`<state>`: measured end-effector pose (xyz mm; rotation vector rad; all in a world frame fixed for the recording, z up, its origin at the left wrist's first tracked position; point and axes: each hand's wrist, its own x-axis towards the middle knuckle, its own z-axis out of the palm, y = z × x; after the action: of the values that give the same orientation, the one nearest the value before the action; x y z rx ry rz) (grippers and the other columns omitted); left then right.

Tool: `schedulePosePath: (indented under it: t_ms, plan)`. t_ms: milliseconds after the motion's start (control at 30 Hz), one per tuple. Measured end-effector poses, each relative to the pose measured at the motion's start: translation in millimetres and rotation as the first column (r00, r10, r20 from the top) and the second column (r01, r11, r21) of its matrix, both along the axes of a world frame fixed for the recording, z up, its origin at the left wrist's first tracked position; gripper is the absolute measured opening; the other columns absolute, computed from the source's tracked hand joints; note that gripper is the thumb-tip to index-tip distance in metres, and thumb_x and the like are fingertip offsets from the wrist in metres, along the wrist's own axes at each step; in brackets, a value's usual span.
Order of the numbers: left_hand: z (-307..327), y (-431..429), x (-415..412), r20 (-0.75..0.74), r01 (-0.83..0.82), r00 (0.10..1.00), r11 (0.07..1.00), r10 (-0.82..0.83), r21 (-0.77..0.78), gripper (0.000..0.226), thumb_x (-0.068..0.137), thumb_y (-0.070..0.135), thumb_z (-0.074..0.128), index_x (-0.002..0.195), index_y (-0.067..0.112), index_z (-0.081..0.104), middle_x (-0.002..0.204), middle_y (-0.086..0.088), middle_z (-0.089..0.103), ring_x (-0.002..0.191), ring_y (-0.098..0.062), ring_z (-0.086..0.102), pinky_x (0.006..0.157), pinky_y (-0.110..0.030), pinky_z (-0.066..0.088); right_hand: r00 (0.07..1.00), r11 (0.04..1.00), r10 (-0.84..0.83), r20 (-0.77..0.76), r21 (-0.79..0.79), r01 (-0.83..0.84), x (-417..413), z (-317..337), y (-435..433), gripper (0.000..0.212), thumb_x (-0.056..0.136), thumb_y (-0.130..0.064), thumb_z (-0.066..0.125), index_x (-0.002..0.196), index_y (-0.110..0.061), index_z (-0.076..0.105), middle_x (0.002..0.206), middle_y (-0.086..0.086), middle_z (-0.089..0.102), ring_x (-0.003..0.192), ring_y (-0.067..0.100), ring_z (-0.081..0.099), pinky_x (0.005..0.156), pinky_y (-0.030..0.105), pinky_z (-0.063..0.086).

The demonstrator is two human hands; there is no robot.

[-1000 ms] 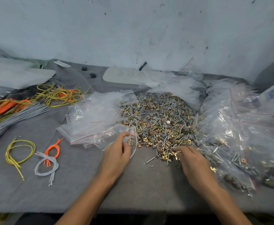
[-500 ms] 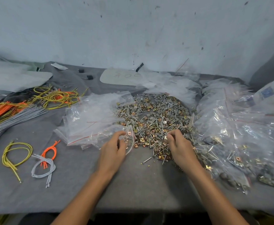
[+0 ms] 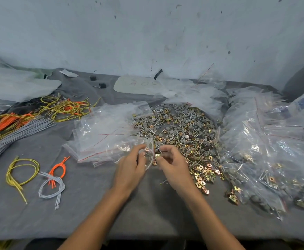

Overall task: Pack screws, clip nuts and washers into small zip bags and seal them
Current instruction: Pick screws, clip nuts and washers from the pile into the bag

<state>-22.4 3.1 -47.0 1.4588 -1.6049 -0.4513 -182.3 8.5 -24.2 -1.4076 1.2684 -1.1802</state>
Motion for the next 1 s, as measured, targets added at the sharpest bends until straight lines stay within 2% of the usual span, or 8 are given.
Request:
schedulePosePath:
  t_ms: [167, 333, 400, 533, 667, 833, 933, 1000]
  plan:
    - [-1, 3, 1, 0.009, -0.006, 1.0, 1.0, 0.006, -0.004, 0.036, 0.092, 0.037, 0.039, 0.124, 0.039, 0.057, 0.094, 0.015, 0.071, 0.086, -0.001, 0.065, 0.077, -0.025, 0.049, 0.928, 0.983, 0.068, -0.365, -0.137, -0.125, 16, -2, -2, 0.014, 0.094, -0.015, 0.068, 0.103, -0.025, 0.069, 0.095, -0.015, 0.073, 0.092, 0.003, 0.068, 0.085, 0.031, 0.055]
    - [-1, 7, 1, -0.007, -0.009, 1.0, 1.0, 0.009, 0.015, 0.037, 0.091, 0.03, 0.041, 0.123, 0.037, 0.059, 0.103, 0.017, 0.07, 0.091, 0.005, 0.061, 0.083, -0.017, 0.047, 0.77, 0.964, 0.011, -0.638, -0.197, -0.178, 22, -1, 0, 0.01, 0.096, -0.027, 0.06, 0.102, -0.03, 0.052, 0.099, -0.004, 0.074, 0.092, 0.026, 0.068, 0.076, 0.042, 0.053]
    - [-2, 10, 1, -0.01, -0.004, 1.0, 1.0, 0.004, -0.001, 0.037, 0.09, 0.031, 0.041, 0.122, 0.04, 0.057, 0.099, 0.024, 0.066, 0.091, 0.014, 0.058, 0.079, -0.005, 0.04, 0.741, 0.957, 0.032, -0.671, -0.193, -0.215, 21, 0, 2, 0.013, 0.097, -0.025, 0.057, 0.108, -0.031, 0.055, 0.104, -0.001, 0.074, 0.096, 0.028, 0.068, 0.077, 0.043, 0.053]
    - [-2, 14, 1, -0.02, 0.0, 1.0, 1.0, 0.0, 0.001, 0.036, 0.092, 0.032, 0.042, 0.124, 0.04, 0.057, 0.092, 0.023, 0.065, 0.086, 0.018, 0.057, 0.074, -0.004, 0.041, 0.738, 0.94, 0.093, -0.668, -0.186, -0.287, 12, 5, 9, 0.028, 0.098, -0.02, 0.056, 0.122, -0.031, 0.066, 0.118, -0.006, 0.07, 0.107, 0.021, 0.065, 0.091, 0.04, 0.052]
    - [-3, 14, 1, -0.037, 0.001, 0.999, 1.0, -0.002, -0.014, 0.034, 0.094, 0.03, 0.046, 0.124, 0.039, 0.059, 0.084, 0.031, 0.061, 0.081, 0.019, 0.056, 0.069, 0.001, 0.038, 0.781, 0.956, -0.03, -0.623, -0.245, -0.159, -33, 13, 20, 0.019, 0.094, -0.022, 0.065, 0.106, -0.036, 0.069, 0.096, -0.027, 0.058, 0.09, -0.002, 0.06, 0.083, 0.017, 0.047]
    - [-5, 15, 1, -0.019, 0.013, 1.0, 1.0, -0.012, 0.026, 0.037, 0.096, 0.035, 0.043, 0.128, 0.037, 0.06, 0.079, 0.015, 0.068, 0.071, 0.001, 0.06, 0.059, -0.013, 0.041, 0.654, 0.991, -0.061, -0.754, -0.125, -0.052, -92, 22, 24, 0.005, 0.093, -0.027, 0.068, 0.092, -0.031, 0.069, 0.089, -0.017, 0.057, 0.085, 0.006, 0.059, 0.083, 0.037, 0.051]
    - [-5, 16, 1, -0.032, -0.002, 0.999, 1.0, 0.003, 0.027, 0.036, 0.096, 0.033, 0.045, 0.128, 0.037, 0.059, 0.082, 0.017, 0.066, 0.078, 0.003, 0.06, 0.066, -0.008, 0.042, 0.614, 0.994, 0.043, -0.788, -0.029, -0.107, -94, 22, 26, 0.002, 0.091, -0.035, 0.069, 0.09, -0.033, 0.069, 0.088, -0.015, 0.057, 0.086, 0.007, 0.058, 0.084, 0.039, 0.05]
    - [-4, 16, 1, -0.036, 0.006, 0.999, 0.999, -0.004, 0.04, 0.035, 0.098, 0.029, 0.047, 0.129, 0.038, 0.058, 0.084, 0.013, 0.069, 0.073, -0.001, 0.061, 0.066, -0.015, 0.046, 0.581, 0.995, 0.056, -0.812, -0.005, -0.103, -92, 21, 27, 0.012, 0.09, -0.043, 0.069, 0.095, -0.033, 0.068, 0.091, -0.016, 0.054, 0.087, 0.007, 0.056, 0.083, 0.036, 0.05]
